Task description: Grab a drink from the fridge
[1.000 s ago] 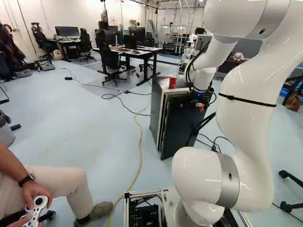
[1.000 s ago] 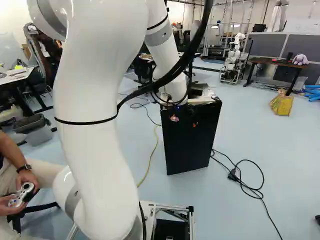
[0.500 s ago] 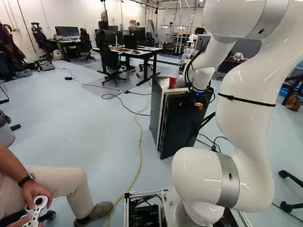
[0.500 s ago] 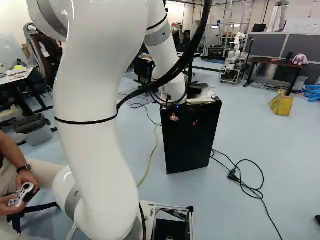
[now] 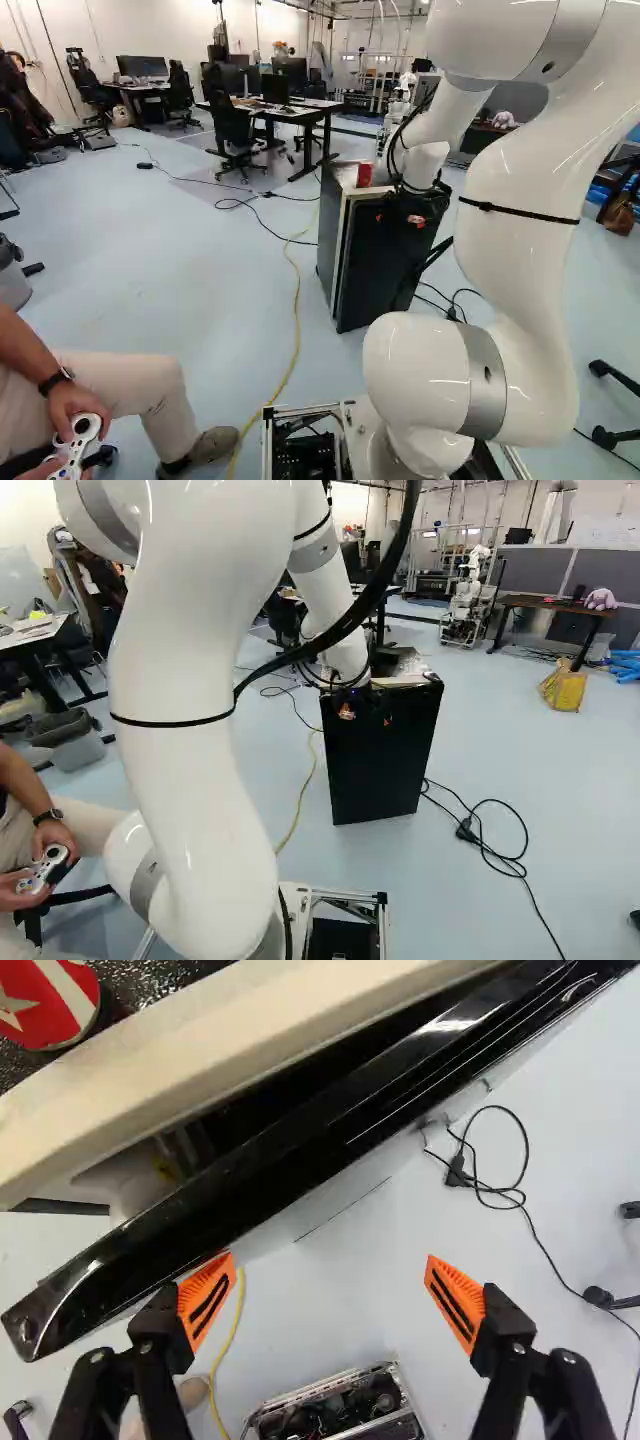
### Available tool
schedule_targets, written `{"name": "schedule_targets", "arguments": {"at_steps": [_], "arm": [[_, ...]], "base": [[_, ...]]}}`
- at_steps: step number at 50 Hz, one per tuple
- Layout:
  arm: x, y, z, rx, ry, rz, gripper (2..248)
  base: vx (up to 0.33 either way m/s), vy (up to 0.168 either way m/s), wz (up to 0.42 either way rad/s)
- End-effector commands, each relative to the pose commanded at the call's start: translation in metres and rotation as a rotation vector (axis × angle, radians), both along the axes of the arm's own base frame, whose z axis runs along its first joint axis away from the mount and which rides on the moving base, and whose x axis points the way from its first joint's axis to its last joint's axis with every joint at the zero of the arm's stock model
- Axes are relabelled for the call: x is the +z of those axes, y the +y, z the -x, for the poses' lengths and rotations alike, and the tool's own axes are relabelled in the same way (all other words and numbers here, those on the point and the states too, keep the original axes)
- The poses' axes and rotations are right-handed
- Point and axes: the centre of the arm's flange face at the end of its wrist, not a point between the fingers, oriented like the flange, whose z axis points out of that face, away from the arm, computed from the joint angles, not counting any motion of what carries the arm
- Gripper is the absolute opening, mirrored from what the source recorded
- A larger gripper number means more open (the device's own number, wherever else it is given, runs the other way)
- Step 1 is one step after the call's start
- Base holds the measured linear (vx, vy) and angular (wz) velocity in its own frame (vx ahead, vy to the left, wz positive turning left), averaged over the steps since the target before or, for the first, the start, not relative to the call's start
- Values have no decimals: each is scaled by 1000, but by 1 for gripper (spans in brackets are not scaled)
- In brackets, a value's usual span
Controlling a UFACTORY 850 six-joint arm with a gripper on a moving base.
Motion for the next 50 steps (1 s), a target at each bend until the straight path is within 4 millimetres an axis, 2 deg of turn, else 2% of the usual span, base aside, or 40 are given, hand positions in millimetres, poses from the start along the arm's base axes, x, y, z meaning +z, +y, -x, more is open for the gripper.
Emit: {"name": "schedule_targets", "arguments": {"at_steps": [50], "arm": [[0, 17, -17, 40, -24, 9, 247]], "base": [[0, 0, 0]]}}
